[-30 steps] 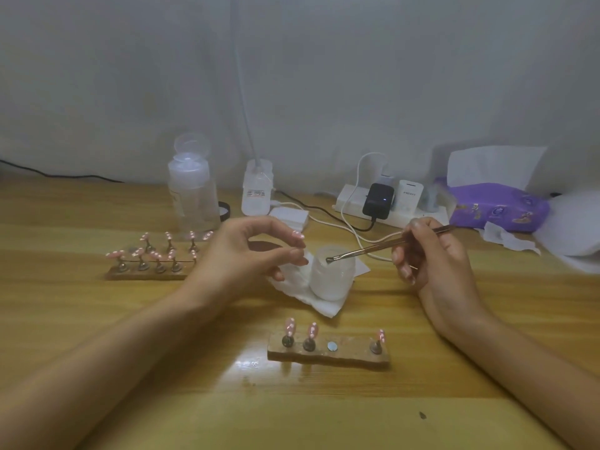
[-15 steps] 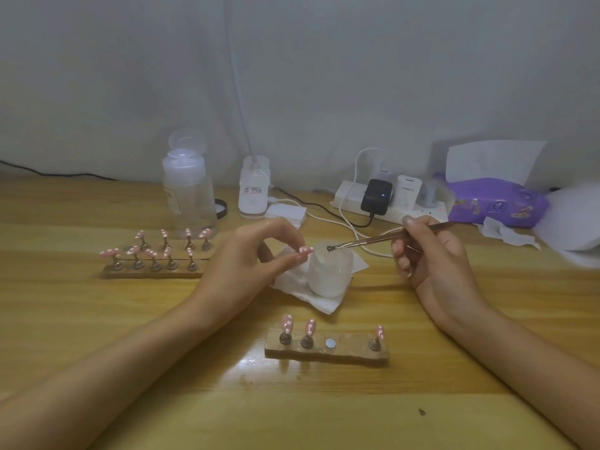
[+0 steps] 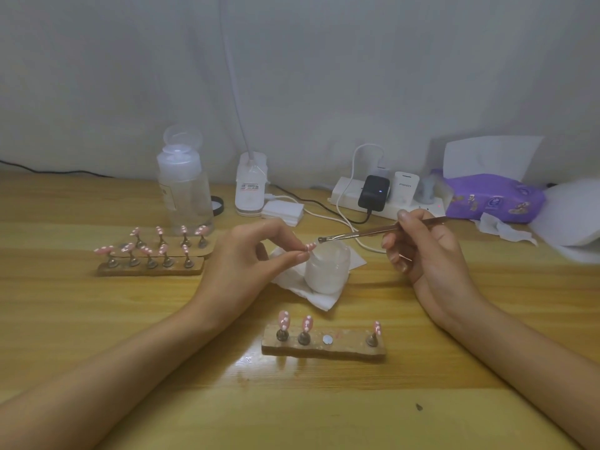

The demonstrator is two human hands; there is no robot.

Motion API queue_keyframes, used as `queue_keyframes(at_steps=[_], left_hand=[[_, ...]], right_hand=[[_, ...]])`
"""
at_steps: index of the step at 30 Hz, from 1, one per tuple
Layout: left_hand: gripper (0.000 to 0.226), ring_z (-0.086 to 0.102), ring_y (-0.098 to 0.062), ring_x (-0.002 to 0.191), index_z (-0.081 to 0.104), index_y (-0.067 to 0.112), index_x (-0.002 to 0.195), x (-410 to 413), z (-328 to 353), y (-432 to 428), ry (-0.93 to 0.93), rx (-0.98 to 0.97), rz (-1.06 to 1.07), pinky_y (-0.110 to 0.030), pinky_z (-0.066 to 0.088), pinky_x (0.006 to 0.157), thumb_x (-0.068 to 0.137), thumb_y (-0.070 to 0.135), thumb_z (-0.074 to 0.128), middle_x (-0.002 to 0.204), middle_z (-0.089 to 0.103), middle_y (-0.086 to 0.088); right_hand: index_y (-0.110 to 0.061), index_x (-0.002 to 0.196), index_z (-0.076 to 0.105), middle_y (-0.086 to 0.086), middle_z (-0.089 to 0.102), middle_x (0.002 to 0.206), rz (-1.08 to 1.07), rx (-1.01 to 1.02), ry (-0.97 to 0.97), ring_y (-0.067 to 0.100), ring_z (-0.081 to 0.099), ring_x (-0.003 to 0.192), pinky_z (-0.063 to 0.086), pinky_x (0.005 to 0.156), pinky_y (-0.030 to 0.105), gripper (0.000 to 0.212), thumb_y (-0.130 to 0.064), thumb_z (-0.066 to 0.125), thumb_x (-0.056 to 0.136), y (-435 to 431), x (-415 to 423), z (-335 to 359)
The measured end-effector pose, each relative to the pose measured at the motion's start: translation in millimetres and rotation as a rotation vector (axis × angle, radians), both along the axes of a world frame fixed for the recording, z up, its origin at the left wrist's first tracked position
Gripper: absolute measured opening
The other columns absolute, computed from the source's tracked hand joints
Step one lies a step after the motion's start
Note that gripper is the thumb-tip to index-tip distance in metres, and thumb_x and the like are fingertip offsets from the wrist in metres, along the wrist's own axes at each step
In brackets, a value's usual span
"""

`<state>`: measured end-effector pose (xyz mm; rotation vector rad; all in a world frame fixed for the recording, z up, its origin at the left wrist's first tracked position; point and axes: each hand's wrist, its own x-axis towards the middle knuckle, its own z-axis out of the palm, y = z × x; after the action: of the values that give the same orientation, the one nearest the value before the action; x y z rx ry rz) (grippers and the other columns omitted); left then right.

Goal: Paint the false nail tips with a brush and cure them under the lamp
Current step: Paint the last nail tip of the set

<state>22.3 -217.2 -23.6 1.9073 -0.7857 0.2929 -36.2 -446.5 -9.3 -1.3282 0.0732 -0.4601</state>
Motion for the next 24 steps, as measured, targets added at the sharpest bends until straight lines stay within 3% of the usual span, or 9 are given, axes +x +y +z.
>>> queue_keyframes(at_steps=[2,5,8,13,18,22,24], left_hand=[[0.004,0.052,-0.002,0.058,0.071,0.038,0.078,-1.0,1.1,-0.2,-0.001,-0.008,-0.002,-0.013,0.041,0.053,0.079,0.04,0.075,0.084,0.07,0.023],[0.017,0.053,-0.007,0.057,0.075,0.034,0.081,-2.4,1.8,0.8,-0.008,-0.019,-0.008,-0.014,0.04,0.051,0.078,0.05,0.069,0.085,0.072,0.021],[0.015,0.055,-0.01,0.058,0.075,0.033,0.083,-3.8,1.7,1.2,-0.03,0.01,0.013,-0.014,0.04,0.051,0.08,0.047,0.07,0.086,0.072,0.022],[0.014,0.051,-0.013,0.057,0.074,0.034,0.082,-4.2,1.4,1.4,-0.031,0.024,0.033,-0.019,0.041,0.051,0.081,0.047,0.07,0.087,0.072,0.021],[0.009,0.05,-0.01,0.058,0.073,0.035,0.082,-3.6,0.7,1.1,-0.034,0.031,0.03,-0.018,0.04,0.052,0.082,0.044,0.071,0.087,0.071,0.02],[0.008,0.048,-0.009,0.057,0.072,0.033,0.081,-4.3,-0.3,2.1,-0.048,0.043,0.04,-0.017,0.039,0.054,0.083,0.041,0.072,0.086,0.071,0.018],[0.012,0.048,-0.009,0.058,0.072,0.033,0.081,-5.0,-0.1,2.0,-0.052,0.037,0.037,-0.017,0.039,0.054,0.082,0.045,0.071,0.086,0.07,0.018]], right_hand=[[-0.02,0.077,0.048,0.0,0.066,0.061,0.01,-0.014,-0.004,0.009,0.053,0.048,0.039,0.044,0.017,0.023,-0.02,0.053,0.099,-0.2,0.2,-0.2],[-0.02,0.076,0.049,0.003,0.068,0.064,0.05,-0.034,-0.019,0.011,0.055,0.051,0.04,0.046,0.018,0.019,-0.027,0.057,0.092,-0.2,-0.2,-0.4],[-0.02,0.077,0.052,0.005,0.07,0.067,0.078,-0.059,-0.018,0.012,0.057,0.052,0.042,0.047,0.018,0.018,-0.033,0.06,0.085,0.1,-0.3,-0.8],[-0.018,0.076,0.049,0.005,0.068,0.063,0.012,-0.057,0.011,0.011,0.054,0.049,0.039,0.045,0.019,0.023,-0.018,0.053,0.099,-2.3,0.9,-3.3],[-0.019,0.076,0.05,0.007,0.07,0.067,0.053,-0.078,-0.026,0.013,0.057,0.052,0.042,0.047,0.019,0.021,-0.031,0.059,0.09,-0.4,-0.5,-1.1],[-0.017,0.077,0.048,0.004,0.067,0.063,-0.004,-0.082,0.005,0.011,0.055,0.049,0.04,0.046,0.019,0.023,-0.02,0.054,0.099,-1.7,0.8,-2.8],[-0.019,0.076,0.048,0.003,0.067,0.063,0.002,-0.032,-0.005,0.011,0.056,0.05,0.041,0.046,0.019,0.022,-0.028,0.057,0.095,-2.0,0.0,-1.5]])
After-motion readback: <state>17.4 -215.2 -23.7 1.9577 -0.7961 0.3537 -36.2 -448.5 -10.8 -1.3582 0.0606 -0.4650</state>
